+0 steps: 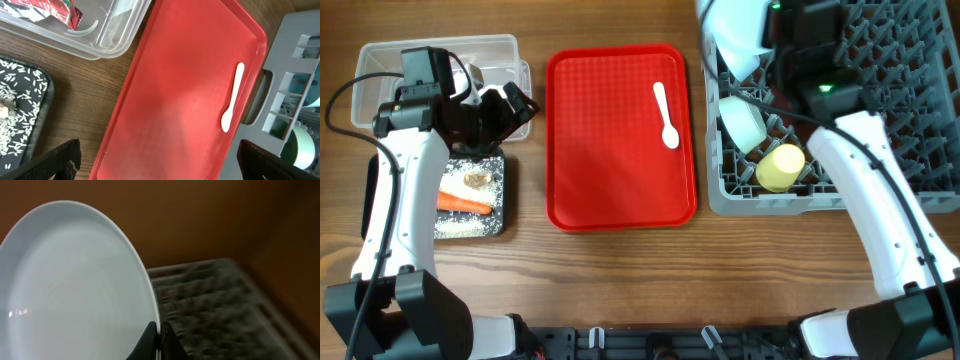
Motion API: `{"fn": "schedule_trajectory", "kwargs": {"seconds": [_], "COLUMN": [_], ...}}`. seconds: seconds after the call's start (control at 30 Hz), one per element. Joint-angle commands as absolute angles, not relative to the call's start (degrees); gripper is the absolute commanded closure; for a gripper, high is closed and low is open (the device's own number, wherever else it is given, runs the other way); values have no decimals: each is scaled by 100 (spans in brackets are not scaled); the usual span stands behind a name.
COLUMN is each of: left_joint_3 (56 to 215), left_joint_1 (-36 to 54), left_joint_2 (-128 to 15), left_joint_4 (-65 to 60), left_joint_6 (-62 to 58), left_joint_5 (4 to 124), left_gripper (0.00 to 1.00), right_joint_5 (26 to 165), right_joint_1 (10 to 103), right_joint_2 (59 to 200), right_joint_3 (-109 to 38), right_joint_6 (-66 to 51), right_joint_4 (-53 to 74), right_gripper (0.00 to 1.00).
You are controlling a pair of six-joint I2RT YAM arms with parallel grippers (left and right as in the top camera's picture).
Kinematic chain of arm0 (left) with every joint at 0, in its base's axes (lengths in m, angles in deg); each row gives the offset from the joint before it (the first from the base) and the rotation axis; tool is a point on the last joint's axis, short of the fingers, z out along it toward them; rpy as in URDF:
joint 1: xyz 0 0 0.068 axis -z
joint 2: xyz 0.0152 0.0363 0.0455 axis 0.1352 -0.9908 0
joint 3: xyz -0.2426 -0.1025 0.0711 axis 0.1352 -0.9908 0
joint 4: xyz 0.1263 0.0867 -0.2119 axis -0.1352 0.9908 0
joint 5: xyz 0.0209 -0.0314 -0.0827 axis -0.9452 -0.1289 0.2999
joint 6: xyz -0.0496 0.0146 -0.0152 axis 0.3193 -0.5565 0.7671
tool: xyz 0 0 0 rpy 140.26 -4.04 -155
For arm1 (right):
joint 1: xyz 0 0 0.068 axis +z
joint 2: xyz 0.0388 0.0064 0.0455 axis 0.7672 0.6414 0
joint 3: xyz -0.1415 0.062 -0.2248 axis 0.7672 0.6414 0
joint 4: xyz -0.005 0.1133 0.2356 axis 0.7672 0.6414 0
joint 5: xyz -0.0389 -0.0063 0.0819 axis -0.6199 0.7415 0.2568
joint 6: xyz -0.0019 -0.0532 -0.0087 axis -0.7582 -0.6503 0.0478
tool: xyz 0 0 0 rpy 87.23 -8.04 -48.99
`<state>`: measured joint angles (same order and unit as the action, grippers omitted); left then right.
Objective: Sort waste into correct bins and load items into the dishwasher rack
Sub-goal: 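Carry the white plate right and stand it upright in the dish rack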
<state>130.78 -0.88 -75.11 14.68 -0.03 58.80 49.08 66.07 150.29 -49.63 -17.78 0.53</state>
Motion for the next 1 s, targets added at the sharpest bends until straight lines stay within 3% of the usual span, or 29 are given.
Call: {"fn": "schedule_trajectory", "kwargs": {"seconds": [0.0, 0.33, 0.67, 0.97], "left_joint_3": [13115, 13115, 13115, 13115], "left_joint_1": [-109, -109, -109, -109], "left_joint_2": [-7437, -7437, -7437, -7437], "left_joint_4": [1459, 1459, 1459, 1459], "left_joint_6": [-11, -11, -11, -11], "left_joint_5": [5887, 5887, 5887, 5887], "left_gripper": [0, 0, 0, 0], "right_joint_5": [3428, 2003, 2091, 3247], "right_joint_1": [6535, 6413, 6262, 6264], "right_joint_2": [15013, 15625, 16224, 16288], "right_joint_3": [-4969, -4969, -4967, -4967], "right_joint_6": [-2689, -3513, -3330, -3264], "right_joint_4": [29, 614, 1181, 1170], "right_gripper": [95, 96, 96, 96]}}
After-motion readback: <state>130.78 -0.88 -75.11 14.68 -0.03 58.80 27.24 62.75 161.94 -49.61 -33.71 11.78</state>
